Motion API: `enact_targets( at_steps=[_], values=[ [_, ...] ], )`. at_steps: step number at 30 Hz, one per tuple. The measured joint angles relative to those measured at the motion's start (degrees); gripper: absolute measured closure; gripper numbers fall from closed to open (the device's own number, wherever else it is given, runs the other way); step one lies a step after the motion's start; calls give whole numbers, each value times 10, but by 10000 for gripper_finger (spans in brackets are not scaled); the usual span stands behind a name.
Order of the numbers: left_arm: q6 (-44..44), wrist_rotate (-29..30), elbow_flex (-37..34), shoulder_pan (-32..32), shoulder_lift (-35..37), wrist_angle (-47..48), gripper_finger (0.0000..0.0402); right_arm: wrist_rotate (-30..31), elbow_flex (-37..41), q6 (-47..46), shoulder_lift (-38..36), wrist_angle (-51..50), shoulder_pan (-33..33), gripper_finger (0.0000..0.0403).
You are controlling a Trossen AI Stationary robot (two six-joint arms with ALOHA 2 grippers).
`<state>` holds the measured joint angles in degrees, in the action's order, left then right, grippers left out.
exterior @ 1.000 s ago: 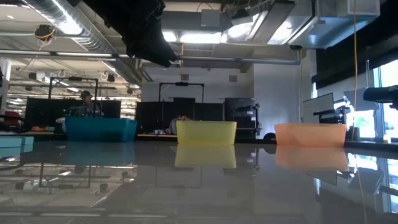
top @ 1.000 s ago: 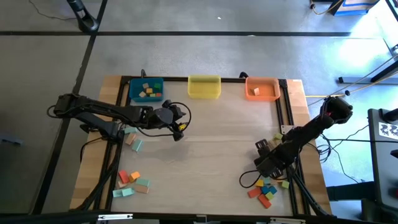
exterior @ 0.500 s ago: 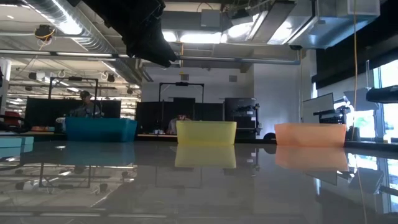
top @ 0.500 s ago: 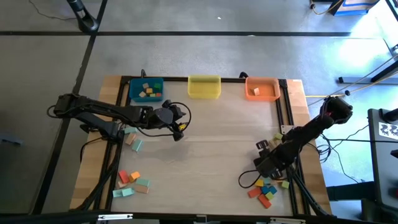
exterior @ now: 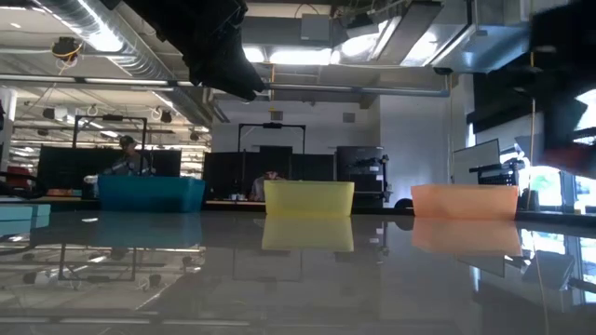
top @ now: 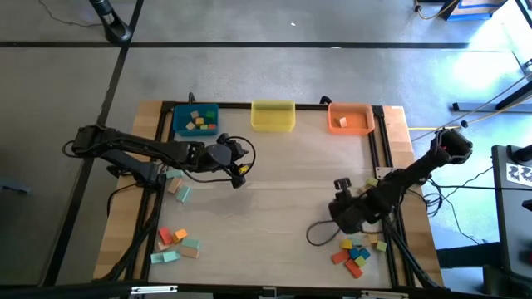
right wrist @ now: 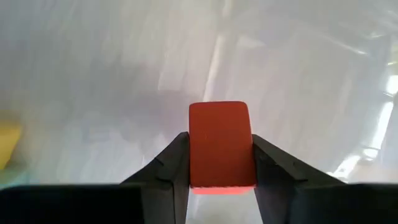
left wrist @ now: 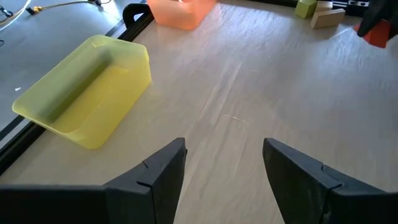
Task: Sort blocks by size
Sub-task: Put the orange triangle block into the orange bin
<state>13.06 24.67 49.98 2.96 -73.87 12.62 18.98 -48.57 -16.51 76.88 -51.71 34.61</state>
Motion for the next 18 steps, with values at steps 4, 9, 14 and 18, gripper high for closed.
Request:
enact_targets(
  at_steps=[4, 9, 14, 18],
  values=[
    [0, 0, 0, 0, 0, 1, 199, 28, -20, 37, -18, -13, -61, 267],
    [0, 0, 0, 0, 0, 1, 199, 77, -24, 92, -53, -25, -158, 271],
    [0, 0, 0, 0, 0, 0, 199, 123, -24, 119, -88, -27, -270, 266],
    [0, 0, 0, 0, 0, 0, 199, 159, -24, 169, -104, -21, -356, 265]
  ],
)
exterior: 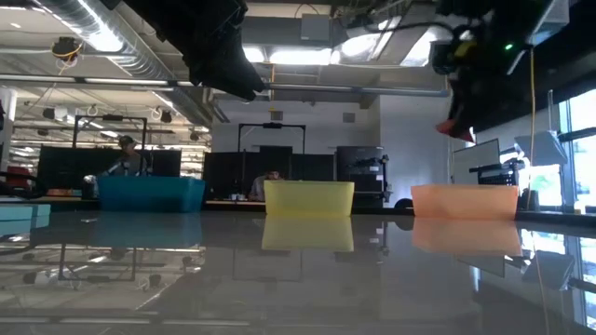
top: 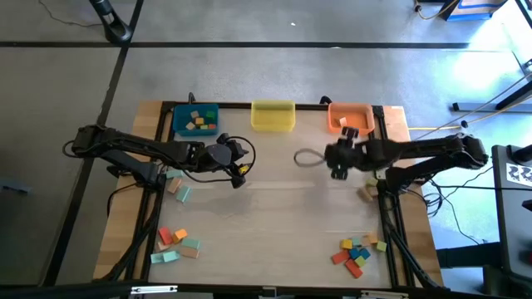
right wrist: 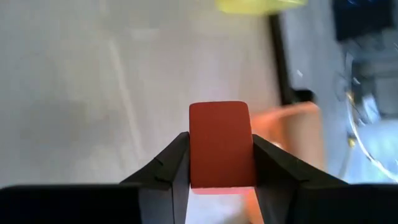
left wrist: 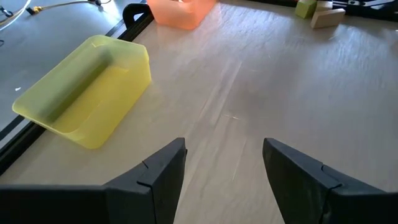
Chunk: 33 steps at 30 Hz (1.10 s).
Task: Sort blocks by size
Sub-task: Put the orange triangle block into the orange bin
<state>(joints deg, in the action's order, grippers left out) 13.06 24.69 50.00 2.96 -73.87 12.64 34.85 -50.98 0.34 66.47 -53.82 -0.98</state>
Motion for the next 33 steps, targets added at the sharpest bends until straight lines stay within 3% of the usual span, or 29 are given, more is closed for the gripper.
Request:
enact_targets(
  at_steps=[11, 18, 25, 33],
  values=[
    [0, 0, 0, 0, 0, 0, 199, 15, 0, 63, -3, 109, -251, 263],
    [0, 0, 0, 0, 0, 0, 199, -58, 0, 75, 0, 215, -383, 263],
    [0, 0, 0, 0, 0, 0, 199, -100, 0, 75, 38, 259, -486, 262],
    [0, 0, 0, 0, 0, 0, 199, -120, 0, 75, 122, 285, -550, 262]
  ],
)
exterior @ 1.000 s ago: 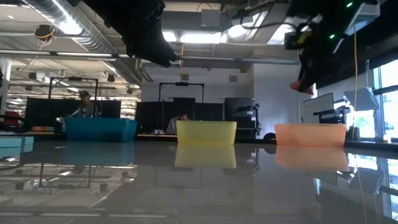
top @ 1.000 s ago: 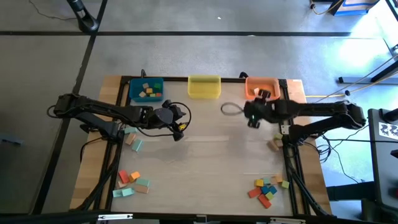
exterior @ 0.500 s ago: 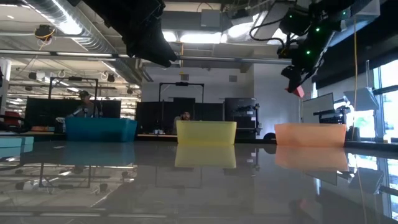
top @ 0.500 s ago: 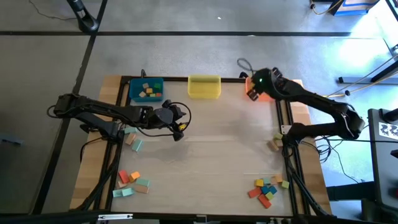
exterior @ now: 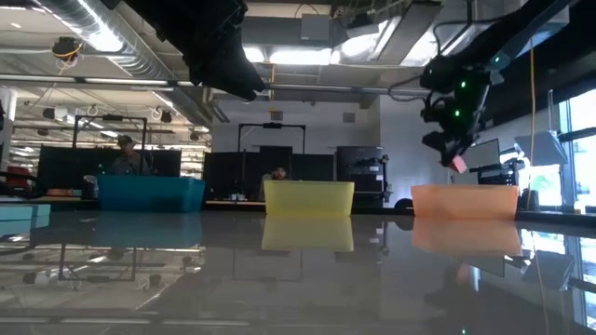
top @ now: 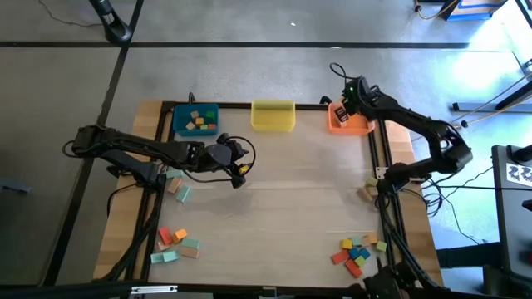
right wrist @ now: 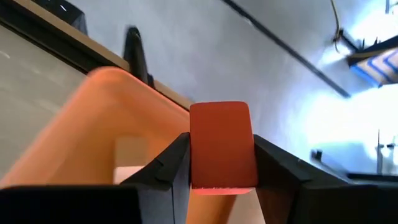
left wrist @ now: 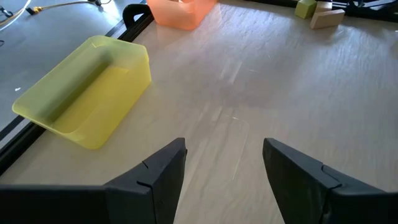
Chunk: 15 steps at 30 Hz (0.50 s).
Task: Sort blocks by size
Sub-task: Put the orange triangle block into the orange bin
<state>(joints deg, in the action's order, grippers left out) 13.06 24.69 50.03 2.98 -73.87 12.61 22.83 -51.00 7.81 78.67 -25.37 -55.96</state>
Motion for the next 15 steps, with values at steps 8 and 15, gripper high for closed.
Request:
enact_targets(
  at_steps=[8, 15],
  values=[
    [0, 0, 0, 0, 0, 0, 199, 0, 0, -5, 57, 0, -7, 262],
    [0, 0, 0, 0, 0, 0, 199, 1, 0, -29, 68, 3, -7, 256]
  ],
)
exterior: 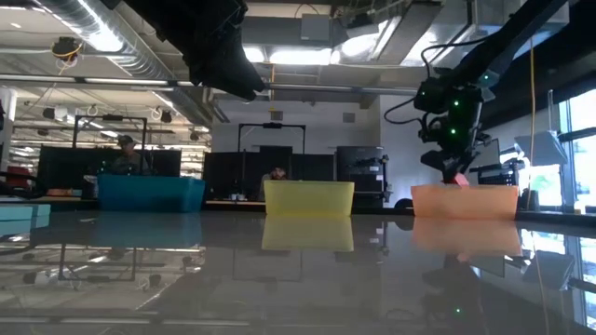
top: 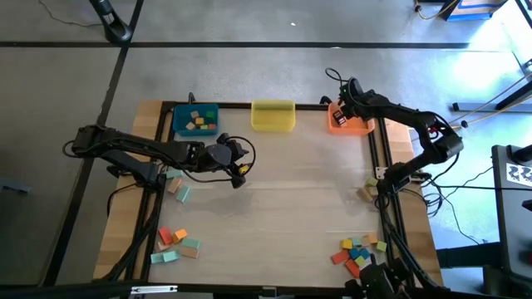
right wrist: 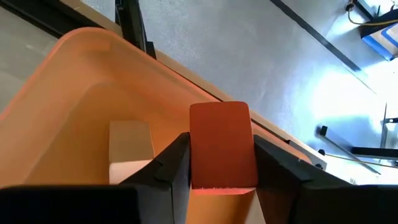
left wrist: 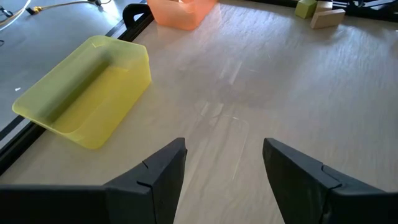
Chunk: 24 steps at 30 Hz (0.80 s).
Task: Sort blocks by size
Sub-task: Put the orange triangle block into the orange bin, then put the brown rectangle block into the yellow bin
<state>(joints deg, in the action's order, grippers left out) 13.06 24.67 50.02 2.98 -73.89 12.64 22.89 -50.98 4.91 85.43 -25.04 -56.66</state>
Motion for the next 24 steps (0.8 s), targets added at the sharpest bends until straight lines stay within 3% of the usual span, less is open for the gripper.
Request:
enact_targets(
  at_steps=[12, 18, 24],
  values=[
    [0, 0, 0, 0, 0, 0, 199, 9, 0, 15, -20, -21, 18, 132],
    [-5, 0, 0, 0, 0, 1, 199, -1, 0, 27, -103, -65, 84, 119],
    [-10, 0, 0, 0, 0, 1, 199, -10, 0, -6, -191, -170, 183, 120]
  ],
)
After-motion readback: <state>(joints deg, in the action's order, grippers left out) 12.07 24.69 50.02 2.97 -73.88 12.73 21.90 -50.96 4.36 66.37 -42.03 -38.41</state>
